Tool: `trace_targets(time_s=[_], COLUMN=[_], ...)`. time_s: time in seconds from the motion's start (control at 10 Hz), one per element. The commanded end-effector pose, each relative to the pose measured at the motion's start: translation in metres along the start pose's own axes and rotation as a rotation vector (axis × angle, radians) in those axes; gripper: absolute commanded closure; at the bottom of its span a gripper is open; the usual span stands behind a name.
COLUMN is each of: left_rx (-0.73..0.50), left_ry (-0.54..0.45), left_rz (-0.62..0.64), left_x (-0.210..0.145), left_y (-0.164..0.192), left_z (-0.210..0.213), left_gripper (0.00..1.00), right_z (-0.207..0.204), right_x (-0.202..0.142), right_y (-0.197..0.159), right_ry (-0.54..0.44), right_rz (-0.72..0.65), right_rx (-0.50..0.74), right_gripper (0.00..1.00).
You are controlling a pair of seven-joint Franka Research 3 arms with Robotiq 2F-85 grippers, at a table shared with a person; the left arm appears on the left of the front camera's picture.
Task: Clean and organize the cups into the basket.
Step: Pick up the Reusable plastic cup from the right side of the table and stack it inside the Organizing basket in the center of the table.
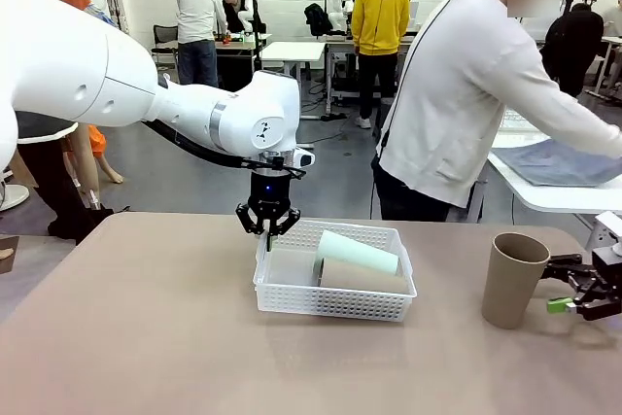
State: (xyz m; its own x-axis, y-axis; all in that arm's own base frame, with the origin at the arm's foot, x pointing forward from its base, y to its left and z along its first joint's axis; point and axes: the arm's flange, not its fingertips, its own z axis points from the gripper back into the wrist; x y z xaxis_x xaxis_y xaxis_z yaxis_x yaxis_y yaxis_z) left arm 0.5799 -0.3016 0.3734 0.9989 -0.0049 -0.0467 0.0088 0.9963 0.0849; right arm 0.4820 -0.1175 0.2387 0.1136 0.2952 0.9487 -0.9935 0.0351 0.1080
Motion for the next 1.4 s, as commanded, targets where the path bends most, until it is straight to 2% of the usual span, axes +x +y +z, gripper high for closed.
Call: trace_targets(time_s=[0.0, 0.7, 1.1, 1.3], left_rx=[-0.001, -0.001, -0.001, -0.001], left_ry=[-0.002, -0.002, -0.002, -0.002], left_rz=[0.001, 0.001, 0.001, 0.001], left_x=[0.000, 0.000, 0.000, 0.000], left_y=[0.001, 0.001, 0.001, 0.001], left_z=[0.001, 0.001, 0.001, 0.001], left_gripper=[0.97, 0.97, 0.97, 0.97], right_z=[-0.020, -0.072, -0.085, -0.085], right_x=[-0.002, 0.003, 0.003, 0.002], right_y=[-0.013, -0.036, -0.041, -0.039], right_ry=[-0.021, -0.019, -0.020, -0.015], right_rz=[0.039, 0.062, 0.062, 0.090], right_rx=[0.046, 0.120, 0.129, 0.155], right_gripper=[0.00, 0.00, 0.00, 0.59])
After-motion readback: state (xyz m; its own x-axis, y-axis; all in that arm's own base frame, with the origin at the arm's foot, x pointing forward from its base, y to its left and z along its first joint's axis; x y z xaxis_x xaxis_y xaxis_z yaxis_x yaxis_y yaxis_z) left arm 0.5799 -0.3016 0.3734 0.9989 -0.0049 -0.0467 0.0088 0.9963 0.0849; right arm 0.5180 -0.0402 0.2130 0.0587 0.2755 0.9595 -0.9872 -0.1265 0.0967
